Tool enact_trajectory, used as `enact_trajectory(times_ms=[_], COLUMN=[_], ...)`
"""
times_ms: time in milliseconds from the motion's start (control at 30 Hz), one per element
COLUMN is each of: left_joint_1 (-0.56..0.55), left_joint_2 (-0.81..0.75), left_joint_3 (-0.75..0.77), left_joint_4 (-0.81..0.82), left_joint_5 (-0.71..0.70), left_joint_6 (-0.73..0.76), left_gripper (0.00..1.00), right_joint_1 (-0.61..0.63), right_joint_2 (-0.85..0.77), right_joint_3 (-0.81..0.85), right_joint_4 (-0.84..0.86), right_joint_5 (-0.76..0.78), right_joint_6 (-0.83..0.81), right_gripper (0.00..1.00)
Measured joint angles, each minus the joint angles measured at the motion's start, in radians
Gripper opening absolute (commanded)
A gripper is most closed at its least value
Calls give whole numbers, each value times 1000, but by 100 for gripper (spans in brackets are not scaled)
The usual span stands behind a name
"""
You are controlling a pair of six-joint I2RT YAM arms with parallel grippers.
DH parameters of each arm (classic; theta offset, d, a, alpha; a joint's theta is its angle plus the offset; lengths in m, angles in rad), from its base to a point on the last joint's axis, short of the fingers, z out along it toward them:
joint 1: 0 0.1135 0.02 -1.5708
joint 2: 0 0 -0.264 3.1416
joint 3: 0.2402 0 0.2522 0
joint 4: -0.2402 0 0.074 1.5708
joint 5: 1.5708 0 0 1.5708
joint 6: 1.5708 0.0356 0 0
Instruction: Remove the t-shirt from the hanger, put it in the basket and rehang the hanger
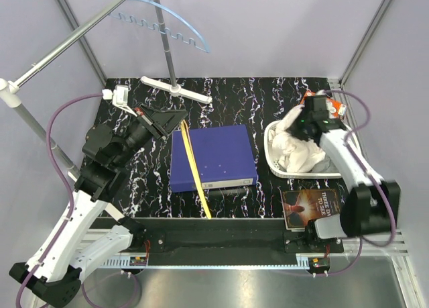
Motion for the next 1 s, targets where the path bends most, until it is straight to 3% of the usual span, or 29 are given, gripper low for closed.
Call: enact_trajectory(times_ms=[133, 300, 367, 400, 567, 600, 700, 833, 1000], left_joint_1=[-1, -1, -1, -1, -1, -1, -2, -2, -2], left_joint_2=[-3, -25, -35, -39, -42, -42, -41, -42, -42], left_joint_3=[0, 0, 0, 0, 0, 0, 0, 0, 0], left_joint_4=[-1, -21, -34, -41, -58, -58, -61, -84, -121], left_joint_5=[0, -4, -6, -7, -8, -8, -12, -34, -80], left_joint_6=[-2, 4, 8, 10, 23, 24, 37, 63, 97], left_gripper=[0, 0, 0, 0, 0, 0, 0, 0, 0], right_joint_1=[51, 55, 55, 55, 46, 45, 45, 45, 63], right_joint_2=[176, 149, 121, 106, 60, 50, -27, -188, -291], right_joint_3=[-49, -191, -212, -216, -215, -215, -216, -210, -98], right_joint_4=[95, 126, 121, 116, 99, 93, 66, 6, -111], right_joint_5=[-155, -88, -38, -16, 26, 25, 22, 23, 13], right_joint_6=[55, 154, 175, 184, 174, 169, 136, 91, -12], right_gripper=[0, 1, 13, 28, 52, 67, 88, 97, 97])
